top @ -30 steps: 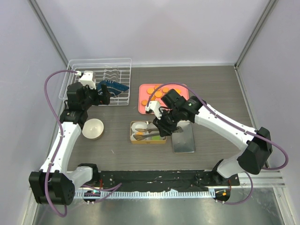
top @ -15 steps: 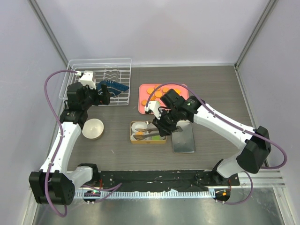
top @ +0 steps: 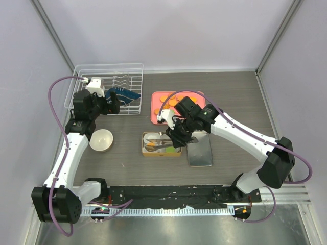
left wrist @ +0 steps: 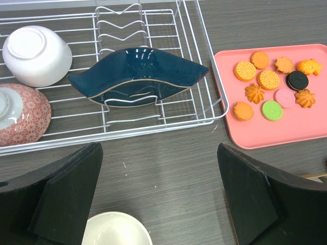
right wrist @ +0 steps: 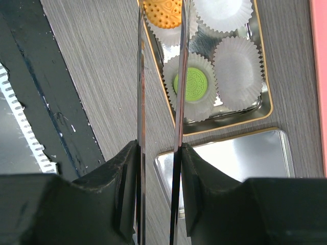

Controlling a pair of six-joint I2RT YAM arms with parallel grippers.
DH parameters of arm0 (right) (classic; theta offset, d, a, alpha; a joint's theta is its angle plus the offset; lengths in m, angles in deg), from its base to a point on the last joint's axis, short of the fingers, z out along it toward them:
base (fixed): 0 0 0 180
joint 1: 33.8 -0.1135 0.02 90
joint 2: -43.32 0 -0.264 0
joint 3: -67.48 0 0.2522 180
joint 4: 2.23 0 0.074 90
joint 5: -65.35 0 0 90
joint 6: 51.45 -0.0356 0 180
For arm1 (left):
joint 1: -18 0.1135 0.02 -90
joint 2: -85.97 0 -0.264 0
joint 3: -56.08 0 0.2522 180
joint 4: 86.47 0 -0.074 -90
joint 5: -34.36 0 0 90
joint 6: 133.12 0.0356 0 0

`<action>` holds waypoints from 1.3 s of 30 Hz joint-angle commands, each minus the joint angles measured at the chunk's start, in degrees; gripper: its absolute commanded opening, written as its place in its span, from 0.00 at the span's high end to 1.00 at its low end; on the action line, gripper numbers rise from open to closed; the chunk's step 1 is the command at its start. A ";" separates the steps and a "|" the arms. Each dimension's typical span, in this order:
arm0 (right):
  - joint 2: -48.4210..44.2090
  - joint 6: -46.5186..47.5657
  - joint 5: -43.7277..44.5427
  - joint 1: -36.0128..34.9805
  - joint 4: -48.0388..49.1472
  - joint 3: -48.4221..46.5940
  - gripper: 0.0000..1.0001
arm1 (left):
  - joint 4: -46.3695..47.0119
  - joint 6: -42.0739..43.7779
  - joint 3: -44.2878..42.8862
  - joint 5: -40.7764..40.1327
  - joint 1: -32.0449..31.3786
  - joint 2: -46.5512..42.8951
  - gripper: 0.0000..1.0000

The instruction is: Pack the cookies

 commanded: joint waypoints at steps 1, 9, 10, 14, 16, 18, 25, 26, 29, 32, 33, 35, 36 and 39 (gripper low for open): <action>-0.09 0.54 0.04 -0.39 2.14 -0.85 0.79 | 3.02 1.13 -0.27 -0.47 0.28 -0.01 0.00; -0.18 0.54 0.48 -0.39 2.14 -0.32 0.71 | 2.93 1.21 -0.36 -0.38 0.28 -0.01 0.00; -0.18 0.54 0.39 -0.39 2.22 -0.24 0.69 | 2.93 1.13 -0.36 -0.38 0.28 -0.01 0.00; -0.18 0.54 0.47 -0.39 2.14 -0.15 0.64 | 2.93 1.21 -0.36 -0.29 0.28 0.07 0.00; -0.09 0.54 0.39 -0.39 2.14 -0.15 0.57 | 3.02 1.13 -0.45 -0.29 0.28 0.07 0.00; -0.18 0.54 0.30 -0.39 2.05 -0.23 0.55 | 3.02 1.13 -0.36 -0.20 0.28 0.07 0.00; 0.00 0.63 0.12 -0.39 2.22 -0.23 0.50 | 3.02 1.04 -0.54 -0.11 0.28 0.34 0.00; -0.09 0.63 0.21 -0.39 2.14 -0.23 0.51 | 3.02 1.04 -0.54 -0.11 0.28 0.25 0.00; -0.26 0.71 0.13 -0.39 2.05 -0.41 0.50 | 3.02 1.13 -0.45 -0.11 0.28 0.34 0.00; -0.88 0.63 0.47 -0.39 2.05 -1.02 0.49 | 2.93 1.12 -0.54 -0.11 0.28 0.34 0.00; -0.97 0.54 0.74 -0.39 2.05 -1.11 0.49 | 3.02 1.21 -0.45 -0.11 0.28 0.25 0.00; -1.67 0.63 2.49 -0.39 2.40 -1.55 0.49 | 3.02 1.21 -0.45 -0.20 0.28 0.25 0.00; -2.45 0.63 3.28 -0.39 2.75 -1.55 0.50 | 2.93 1.13 -0.45 -0.20 0.28 0.25 0.00; -4.04 0.45 7.15 -0.30 4.15 -1.73 0.50 | 2.93 1.21 -0.45 -0.20 0.28 0.08 0.00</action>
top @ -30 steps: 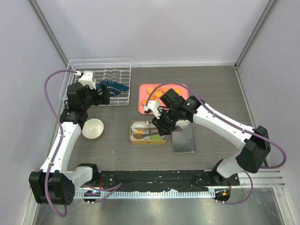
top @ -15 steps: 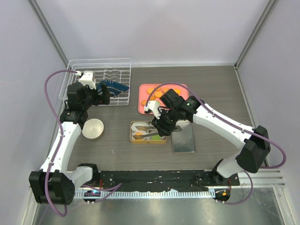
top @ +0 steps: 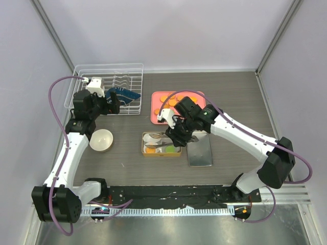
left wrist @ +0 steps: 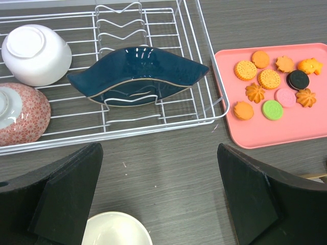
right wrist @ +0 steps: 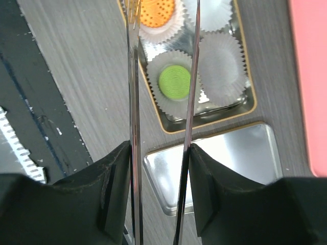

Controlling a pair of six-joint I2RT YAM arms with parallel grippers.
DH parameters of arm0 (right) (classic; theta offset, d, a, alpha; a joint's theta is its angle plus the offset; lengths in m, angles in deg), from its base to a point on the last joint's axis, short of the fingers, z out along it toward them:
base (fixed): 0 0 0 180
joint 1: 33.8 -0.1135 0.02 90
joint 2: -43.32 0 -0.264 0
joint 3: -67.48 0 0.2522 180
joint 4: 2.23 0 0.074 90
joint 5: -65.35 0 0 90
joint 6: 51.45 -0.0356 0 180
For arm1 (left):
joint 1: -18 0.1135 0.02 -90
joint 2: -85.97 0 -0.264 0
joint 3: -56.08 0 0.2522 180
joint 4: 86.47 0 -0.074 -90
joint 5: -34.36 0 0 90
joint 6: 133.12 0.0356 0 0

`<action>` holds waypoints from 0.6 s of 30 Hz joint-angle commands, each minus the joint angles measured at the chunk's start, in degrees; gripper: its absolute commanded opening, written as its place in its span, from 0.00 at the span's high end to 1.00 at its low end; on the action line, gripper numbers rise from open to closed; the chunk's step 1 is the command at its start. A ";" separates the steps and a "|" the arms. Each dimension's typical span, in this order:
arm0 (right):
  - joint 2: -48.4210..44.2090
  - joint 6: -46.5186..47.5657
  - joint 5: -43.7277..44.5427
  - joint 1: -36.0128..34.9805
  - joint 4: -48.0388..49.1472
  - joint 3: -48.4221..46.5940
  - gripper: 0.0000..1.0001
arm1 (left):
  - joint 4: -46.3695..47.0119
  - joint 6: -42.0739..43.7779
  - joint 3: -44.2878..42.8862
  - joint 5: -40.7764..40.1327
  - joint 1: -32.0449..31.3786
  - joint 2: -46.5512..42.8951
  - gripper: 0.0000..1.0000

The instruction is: Pack the cookies

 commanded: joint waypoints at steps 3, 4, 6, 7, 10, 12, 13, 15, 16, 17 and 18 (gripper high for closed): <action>-4.85 -0.58 8.44 0.57 5.58 -2.21 0.50 | 2.93 1.10 -0.45 -0.14 0.37 -0.19 0.00; -5.29 -0.76 9.23 1.01 5.94 -2.39 0.50 | 2.93 1.10 -0.45 -0.05 0.28 -0.27 0.00; -5.47 -1.81 11.33 2.59 7.43 -2.74 0.50 | 3.02 1.19 -0.45 -0.05 0.28 -0.28 0.00; -5.73 -2.25 11.78 3.47 8.04 -2.83 0.50 | 2.93 1.10 -0.45 0.04 0.28 -0.28 0.00; -5.30 -3.74 11.96 8.39 9.98 -3.09 0.50 | 3.02 1.10 -0.45 0.13 0.28 -0.28 0.00; -4.25 -4.53 11.34 11.55 10.95 -3.27 0.50 | 3.02 1.10 -0.36 0.21 0.28 -0.19 0.00; -3.81 -4.54 10.91 14.35 11.21 -3.27 0.50 | 3.02 1.10 -0.45 0.21 0.28 -0.27 0.00; -2.14 -4.45 10.64 17.00 11.74 -3.00 0.48 | 3.02 1.10 -0.36 0.30 0.28 -0.36 0.00; -1.35 -4.36 10.47 19.36 11.83 -2.91 0.47 | 2.93 1.19 -0.36 0.30 0.28 -0.36 0.00; -0.38 -4.36 9.85 20.52 12.44 -2.39 0.47 | 3.02 1.19 -0.36 0.30 0.28 -0.36 0.00; 0.23 -4.36 9.59 21.40 12.70 -2.13 0.47 | 2.93 1.19 -0.36 0.30 0.28 -0.28 0.00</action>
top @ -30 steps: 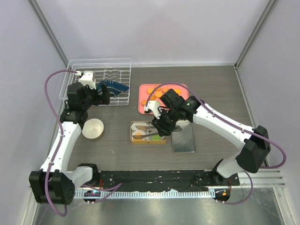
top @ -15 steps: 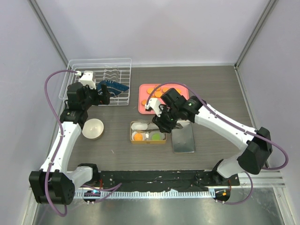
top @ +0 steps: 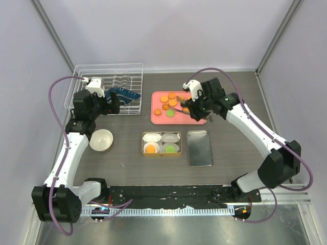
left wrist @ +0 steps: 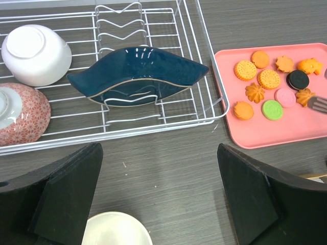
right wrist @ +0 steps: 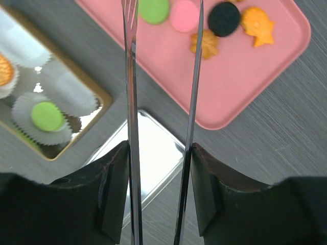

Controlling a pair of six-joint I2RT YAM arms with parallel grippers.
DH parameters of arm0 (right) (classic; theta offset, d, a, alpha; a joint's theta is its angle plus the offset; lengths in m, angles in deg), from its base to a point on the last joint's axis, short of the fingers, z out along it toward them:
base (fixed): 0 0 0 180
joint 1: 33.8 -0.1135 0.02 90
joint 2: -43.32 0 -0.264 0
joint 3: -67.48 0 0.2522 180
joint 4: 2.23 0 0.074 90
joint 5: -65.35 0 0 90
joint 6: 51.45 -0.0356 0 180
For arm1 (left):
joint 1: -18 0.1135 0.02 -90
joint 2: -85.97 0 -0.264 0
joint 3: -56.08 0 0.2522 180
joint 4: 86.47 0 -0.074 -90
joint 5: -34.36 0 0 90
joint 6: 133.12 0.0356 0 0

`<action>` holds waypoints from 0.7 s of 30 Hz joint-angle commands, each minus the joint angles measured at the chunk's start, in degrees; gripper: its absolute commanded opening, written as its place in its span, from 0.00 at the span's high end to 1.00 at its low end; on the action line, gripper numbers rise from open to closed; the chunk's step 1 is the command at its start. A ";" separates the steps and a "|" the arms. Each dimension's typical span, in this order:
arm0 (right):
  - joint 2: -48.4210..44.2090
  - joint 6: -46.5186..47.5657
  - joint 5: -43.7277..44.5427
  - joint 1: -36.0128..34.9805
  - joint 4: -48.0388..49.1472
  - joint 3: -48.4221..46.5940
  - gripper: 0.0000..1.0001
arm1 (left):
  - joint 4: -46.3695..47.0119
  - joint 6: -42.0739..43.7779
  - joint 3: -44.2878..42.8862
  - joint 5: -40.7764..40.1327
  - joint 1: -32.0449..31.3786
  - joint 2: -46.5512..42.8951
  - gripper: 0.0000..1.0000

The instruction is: Pack the cookies

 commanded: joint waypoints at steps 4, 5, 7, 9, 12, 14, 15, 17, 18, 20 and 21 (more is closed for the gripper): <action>4.14 -1.15 -0.95 7.39 6.18 0.16 0.46 | 3.02 1.19 -0.27 0.26 0.20 -0.28 0.00; 4.57 -1.15 -1.21 8.27 6.62 0.51 0.46 | 3.02 1.28 -0.27 0.17 0.28 -0.28 0.00; 5.54 -1.15 -1.04 8.80 6.97 0.77 0.45 | 3.02 1.19 -0.27 0.08 0.28 -0.19 0.00; 6.07 -1.06 -0.95 9.59 7.59 1.39 0.45 | 3.02 1.28 -0.36 0.08 0.28 -0.01 0.00; 7.21 -0.71 -1.56 10.64 7.85 2.18 0.45 | 3.02 1.28 -0.36 0.08 0.28 0.08 0.00; 7.74 -0.53 -2.09 11.17 7.85 2.70 0.45 | 2.93 1.28 -0.36 0.08 0.28 0.08 0.00; 7.74 -0.53 -2.62 11.44 7.94 2.88 0.45 | 3.02 1.19 -0.36 0.08 0.28 0.16 0.00; 7.83 -0.45 -3.15 11.96 8.03 3.49 0.45 | 3.02 1.19 -0.36 0.08 0.28 0.08 0.00; 7.74 -0.53 -3.32 12.23 8.12 3.76 0.45 | 2.93 1.19 -0.36 0.08 0.28 0.08 0.00; 7.66 -0.45 -3.50 12.40 8.21 4.29 0.45 | 3.02 1.28 -0.45 0.08 0.37 0.08 0.00; 7.57 -0.53 -3.50 12.58 8.21 4.55 0.45 | 2.93 1.19 -0.45 0.17 0.28 0.16 0.00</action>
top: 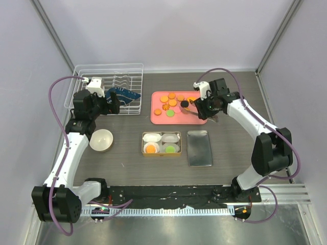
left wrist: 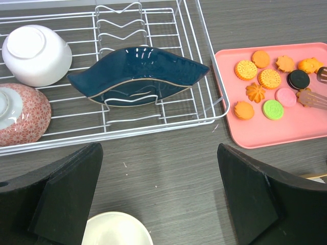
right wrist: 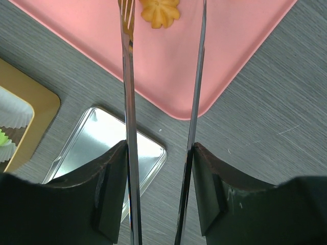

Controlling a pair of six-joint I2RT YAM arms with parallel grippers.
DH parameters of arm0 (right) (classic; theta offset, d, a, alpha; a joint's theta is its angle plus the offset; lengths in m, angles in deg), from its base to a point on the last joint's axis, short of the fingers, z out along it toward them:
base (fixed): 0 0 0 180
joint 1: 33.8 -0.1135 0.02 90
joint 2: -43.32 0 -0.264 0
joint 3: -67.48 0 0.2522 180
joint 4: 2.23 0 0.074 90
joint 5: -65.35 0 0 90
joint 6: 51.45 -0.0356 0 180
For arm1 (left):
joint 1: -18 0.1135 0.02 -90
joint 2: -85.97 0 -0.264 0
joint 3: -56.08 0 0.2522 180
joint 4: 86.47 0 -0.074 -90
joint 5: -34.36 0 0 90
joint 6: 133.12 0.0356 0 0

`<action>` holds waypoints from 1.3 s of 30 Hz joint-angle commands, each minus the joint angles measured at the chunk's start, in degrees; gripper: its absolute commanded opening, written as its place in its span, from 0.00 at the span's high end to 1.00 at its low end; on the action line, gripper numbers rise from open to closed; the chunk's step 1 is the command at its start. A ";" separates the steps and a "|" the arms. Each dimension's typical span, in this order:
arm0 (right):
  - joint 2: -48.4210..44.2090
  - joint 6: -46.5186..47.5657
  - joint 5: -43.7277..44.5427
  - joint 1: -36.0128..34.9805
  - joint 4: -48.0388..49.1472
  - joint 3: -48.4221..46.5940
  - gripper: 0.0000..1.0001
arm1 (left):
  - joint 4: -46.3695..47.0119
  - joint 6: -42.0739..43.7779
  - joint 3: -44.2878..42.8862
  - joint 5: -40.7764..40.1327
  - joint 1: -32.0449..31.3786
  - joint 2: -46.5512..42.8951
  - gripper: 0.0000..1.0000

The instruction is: Pack the cookies

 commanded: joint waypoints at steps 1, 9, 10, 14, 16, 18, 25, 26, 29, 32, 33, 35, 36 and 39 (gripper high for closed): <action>-0.61 -0.01 -1.80 0.91 2.92 0.92 0.45 | 2.91 0.91 -0.45 0.19 0.28 0.16 0.00; 0.09 0.08 -3.47 1.61 2.74 2.07 0.46 | 2.82 0.91 -0.45 0.11 0.28 -0.10 0.00; 0.18 0.08 -3.56 1.61 2.83 2.33 0.46 | 2.91 0.91 -0.36 0.11 0.28 -0.10 0.00; 0.97 0.17 -3.99 1.79 2.92 2.33 0.47 | 2.91 0.99 -0.45 0.11 0.37 0.16 0.00; 1.50 0.17 -4.26 1.79 3.00 2.07 0.49 | 2.91 1.08 -0.45 0.10 0.28 0.08 0.00; 1.68 0.08 -4.52 1.79 2.92 2.07 0.51 | 2.91 1.17 -0.36 -0.16 0.28 0.08 0.00; 0.89 -0.01 -4.26 1.79 2.83 1.81 0.63 | 2.91 1.17 -0.27 -0.25 0.28 0.16 0.00; 0.37 -0.01 -4.17 1.88 2.74 1.80 0.64 | 3.00 1.08 -0.27 -0.25 0.28 0.25 0.00; -0.86 -0.18 -4.17 1.79 2.57 1.46 0.67 | 3.00 1.08 -0.36 -0.07 0.28 0.17 0.00; -1.66 -0.36 -4.35 1.88 1.25 -0.04 0.69 | 3.00 1.00 -0.27 -0.07 0.37 0.08 0.00; -2.36 -0.36 -4.43 1.79 0.55 -0.48 0.70 | 3.00 1.00 -0.36 0.02 0.28 0.08 0.00; -3.06 -0.45 -4.52 1.79 -0.07 -1.71 0.71 | 2.91 1.08 -0.45 -0.07 0.28 -0.19 0.00; -3.68 -0.45 -4.61 1.79 -0.77 -2.15 0.71 | 2.91 1.00 -0.36 -0.07 0.28 -0.19 0.00; -4.65 -0.45 -5.22 1.88 -2.35 -3.55 0.72 | 2.82 1.08 -0.36 0.02 0.28 -0.19 0.00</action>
